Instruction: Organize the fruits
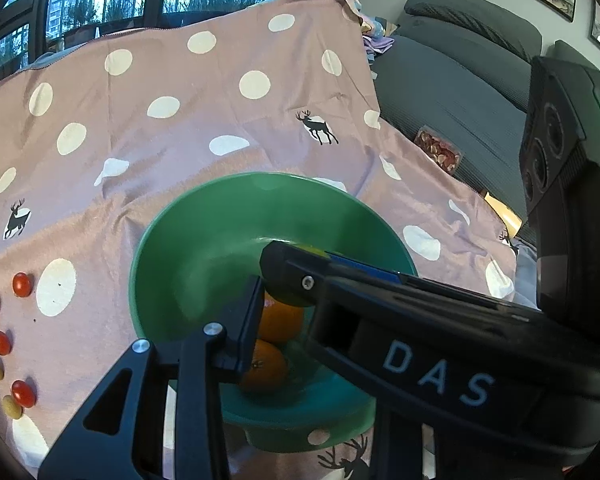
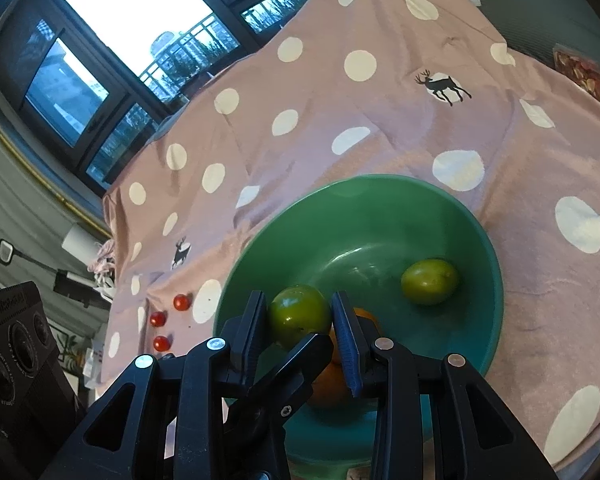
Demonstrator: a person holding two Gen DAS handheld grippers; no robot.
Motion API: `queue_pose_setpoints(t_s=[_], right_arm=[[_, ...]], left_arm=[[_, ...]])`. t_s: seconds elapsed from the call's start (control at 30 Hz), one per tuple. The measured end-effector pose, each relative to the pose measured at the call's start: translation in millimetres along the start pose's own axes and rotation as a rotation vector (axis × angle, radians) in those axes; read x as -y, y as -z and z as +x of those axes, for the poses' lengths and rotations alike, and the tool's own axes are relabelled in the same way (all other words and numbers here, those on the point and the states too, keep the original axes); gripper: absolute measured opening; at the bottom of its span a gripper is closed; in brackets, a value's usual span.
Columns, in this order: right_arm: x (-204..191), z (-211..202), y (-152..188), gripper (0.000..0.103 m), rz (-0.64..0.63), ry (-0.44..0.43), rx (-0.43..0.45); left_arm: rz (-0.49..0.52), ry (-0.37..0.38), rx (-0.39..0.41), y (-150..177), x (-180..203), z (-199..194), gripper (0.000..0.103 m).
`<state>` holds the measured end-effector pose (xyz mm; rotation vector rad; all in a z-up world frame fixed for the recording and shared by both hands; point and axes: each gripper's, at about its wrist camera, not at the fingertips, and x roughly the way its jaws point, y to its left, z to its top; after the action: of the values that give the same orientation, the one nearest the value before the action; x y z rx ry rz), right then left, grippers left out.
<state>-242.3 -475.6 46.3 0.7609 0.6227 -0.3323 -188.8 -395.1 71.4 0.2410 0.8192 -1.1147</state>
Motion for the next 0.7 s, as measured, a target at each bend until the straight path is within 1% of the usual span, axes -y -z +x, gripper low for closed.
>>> queue_pose_setpoints(t_s=[0.27,0.43,0.7], right_arm=[[3.1,0.8,0.7,0.037,0.008,0.012,-0.009],[5.3,2.5,1.7,0.037,0.011,0.046,-0.015],[8.6,4.2,1.8,0.037,0.018,0.066,-0.025]], left_arm=[[-0.006,0.013,-0.014,-0.1,-0.3,4.5,0.034],[-0.011,0.021,-0.027,0.7,-0.9,9.0,0.033],[-0.016,0.037,-0.04,1.2,-2.1,14.8,0.033]])
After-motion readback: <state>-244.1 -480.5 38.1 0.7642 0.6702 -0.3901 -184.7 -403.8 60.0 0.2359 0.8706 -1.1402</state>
